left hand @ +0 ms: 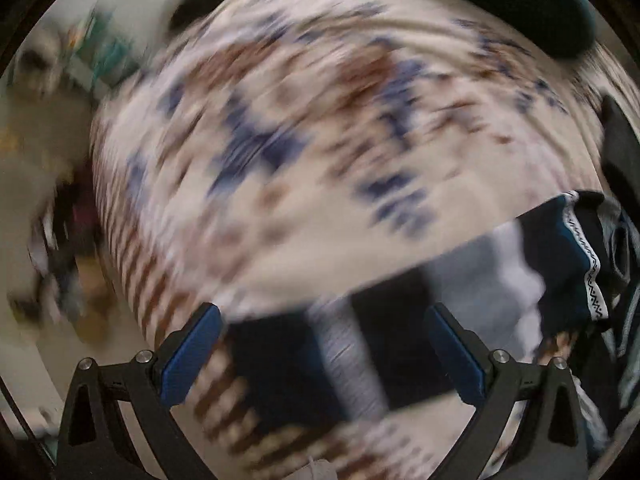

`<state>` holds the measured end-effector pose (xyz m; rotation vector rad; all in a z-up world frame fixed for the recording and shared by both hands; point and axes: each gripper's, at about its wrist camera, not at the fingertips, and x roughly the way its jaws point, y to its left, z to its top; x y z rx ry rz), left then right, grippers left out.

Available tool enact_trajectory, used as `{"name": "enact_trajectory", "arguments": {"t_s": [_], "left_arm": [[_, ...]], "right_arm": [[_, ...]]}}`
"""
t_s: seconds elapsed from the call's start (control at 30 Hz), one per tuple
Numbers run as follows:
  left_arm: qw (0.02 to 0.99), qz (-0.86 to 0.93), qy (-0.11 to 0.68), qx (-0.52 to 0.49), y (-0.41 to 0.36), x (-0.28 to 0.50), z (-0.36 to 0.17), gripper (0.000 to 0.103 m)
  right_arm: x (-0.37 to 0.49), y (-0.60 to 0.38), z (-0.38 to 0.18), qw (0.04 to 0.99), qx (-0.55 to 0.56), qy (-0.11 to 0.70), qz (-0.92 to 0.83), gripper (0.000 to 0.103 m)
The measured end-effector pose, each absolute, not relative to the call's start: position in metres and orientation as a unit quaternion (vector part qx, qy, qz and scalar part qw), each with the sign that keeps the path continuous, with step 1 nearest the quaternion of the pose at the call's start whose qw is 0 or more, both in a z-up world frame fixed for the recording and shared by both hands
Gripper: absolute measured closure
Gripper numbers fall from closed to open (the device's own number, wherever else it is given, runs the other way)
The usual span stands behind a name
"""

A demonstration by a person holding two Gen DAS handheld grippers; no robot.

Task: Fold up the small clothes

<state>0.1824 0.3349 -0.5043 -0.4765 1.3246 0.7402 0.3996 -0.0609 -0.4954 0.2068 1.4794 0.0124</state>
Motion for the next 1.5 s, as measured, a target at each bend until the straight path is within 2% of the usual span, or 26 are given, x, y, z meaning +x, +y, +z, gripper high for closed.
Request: {"name": "enact_trajectory", "arguments": {"t_s": [0.13,0.17,0.27,0.33,0.4,0.43,0.47,0.5,0.73,0.93,1.0,1.03,1.07,1.1,1.13,1.23,1.4,1.47,1.5], "left_arm": [[0.654,0.352,0.576,-0.341,0.364,0.11,-0.534,0.002],[0.646,0.35,0.571,-0.366,0.367,0.101,-0.543,0.006],[0.625,0.332,0.542,-0.453,0.378,0.084,-0.572,0.01],[0.632,0.311,0.518,-0.485,0.379,0.089,-0.585,0.016],[0.643,0.304,0.526,-0.466,0.377,0.102,-0.591,0.042],[0.653,0.303,0.535,-0.443,0.374,0.113,-0.591,0.071],[0.658,0.302,0.535,-0.436,0.375,0.118,-0.59,0.096],[0.666,0.297,0.529,-0.434,0.375,0.123,-0.586,0.098],[0.726,0.303,0.455,-0.418,0.42,0.149,-0.534,0.098],[0.698,0.288,0.446,-0.481,0.477,0.145,-0.561,0.094],[0.681,0.276,0.418,-0.534,0.482,0.12,-0.563,0.086],[0.675,0.272,0.402,-0.555,0.482,0.111,-0.563,0.074],[0.663,0.272,0.385,-0.581,0.478,0.099,-0.564,0.049],[0.646,0.278,0.368,-0.608,0.472,0.086,-0.568,0.04],[0.635,0.28,0.347,-0.631,0.466,0.075,-0.571,0.036],[0.601,0.279,0.326,-0.674,0.445,0.067,-0.585,0.036],[0.597,0.302,0.318,-0.672,0.434,0.096,-0.603,0.036],[0.611,0.316,0.322,-0.65,0.438,0.112,-0.6,0.039],[0.63,0.329,0.327,-0.623,0.44,0.125,-0.592,0.046]], "right_arm": [[0.38,-0.108,-0.508,0.719,0.08,0.689,-0.042,0.03],[0.378,-0.116,-0.508,0.715,0.083,0.693,-0.047,0.03],[0.368,-0.124,-0.521,0.702,0.102,0.703,-0.059,0.03],[0.363,-0.122,-0.526,0.702,0.096,0.703,-0.061,0.03],[0.36,-0.118,-0.529,0.702,0.086,0.704,-0.058,0.03],[0.358,-0.116,-0.531,0.702,0.082,0.706,-0.056,0.03],[0.357,-0.113,-0.532,0.702,0.079,0.706,-0.054,0.03],[0.356,-0.112,-0.534,0.702,0.073,0.707,-0.052,0.03],[0.352,-0.103,-0.538,0.708,0.062,0.702,-0.045,0.03],[0.354,-0.1,-0.542,0.706,0.067,0.704,-0.039,0.03],[0.357,-0.096,-0.544,0.708,0.07,0.702,-0.037,0.03],[0.357,-0.098,-0.544,0.708,0.072,0.702,-0.036,0.03],[0.356,-0.1,-0.545,0.708,0.074,0.701,-0.035,0.03],[0.355,-0.101,-0.544,0.708,0.075,0.701,-0.035,0.03],[0.355,-0.101,-0.545,0.708,0.076,0.701,-0.036,0.03],[0.36,-0.104,-0.55,0.706,0.078,0.703,-0.045,0.03],[0.361,-0.107,-0.558,0.706,0.074,0.702,-0.057,0.03],[0.362,-0.111,-0.56,0.708,0.066,0.7,-0.062,0.03],[0.366,-0.105,-0.564,0.709,0.062,0.7,-0.063,0.03]]}}
